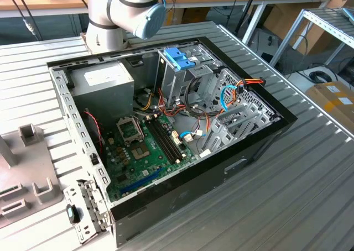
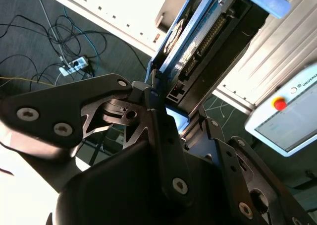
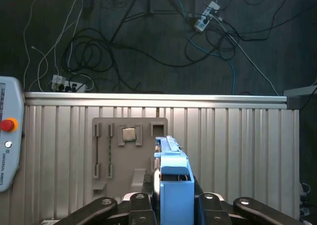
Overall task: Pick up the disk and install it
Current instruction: 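Pick up the disk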
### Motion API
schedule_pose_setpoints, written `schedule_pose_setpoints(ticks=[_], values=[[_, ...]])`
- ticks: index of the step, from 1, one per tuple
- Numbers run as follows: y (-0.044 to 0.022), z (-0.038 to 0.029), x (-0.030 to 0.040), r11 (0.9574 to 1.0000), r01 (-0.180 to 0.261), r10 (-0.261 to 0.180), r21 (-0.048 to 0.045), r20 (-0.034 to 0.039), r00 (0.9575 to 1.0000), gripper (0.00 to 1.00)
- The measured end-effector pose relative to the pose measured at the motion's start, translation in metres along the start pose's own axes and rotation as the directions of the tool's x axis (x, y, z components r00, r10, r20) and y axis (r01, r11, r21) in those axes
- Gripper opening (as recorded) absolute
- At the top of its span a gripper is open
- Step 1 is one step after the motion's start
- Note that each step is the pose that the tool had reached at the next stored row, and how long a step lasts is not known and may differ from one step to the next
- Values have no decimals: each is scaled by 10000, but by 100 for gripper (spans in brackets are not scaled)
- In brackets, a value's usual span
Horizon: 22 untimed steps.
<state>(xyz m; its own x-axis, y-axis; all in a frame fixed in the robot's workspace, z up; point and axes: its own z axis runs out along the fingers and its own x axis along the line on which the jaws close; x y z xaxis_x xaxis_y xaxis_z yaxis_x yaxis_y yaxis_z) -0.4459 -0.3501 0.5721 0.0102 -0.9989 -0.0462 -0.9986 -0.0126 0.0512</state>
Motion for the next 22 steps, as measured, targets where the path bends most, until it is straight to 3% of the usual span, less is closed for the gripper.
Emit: schedule_pose_setpoints(ticks=[14, 22], values=[[9, -178, -8, 10000, 1, -1, 0, 0, 10000, 37], [-3, -180, 3, 10000, 0, 0, 1, 1, 10000, 37]])
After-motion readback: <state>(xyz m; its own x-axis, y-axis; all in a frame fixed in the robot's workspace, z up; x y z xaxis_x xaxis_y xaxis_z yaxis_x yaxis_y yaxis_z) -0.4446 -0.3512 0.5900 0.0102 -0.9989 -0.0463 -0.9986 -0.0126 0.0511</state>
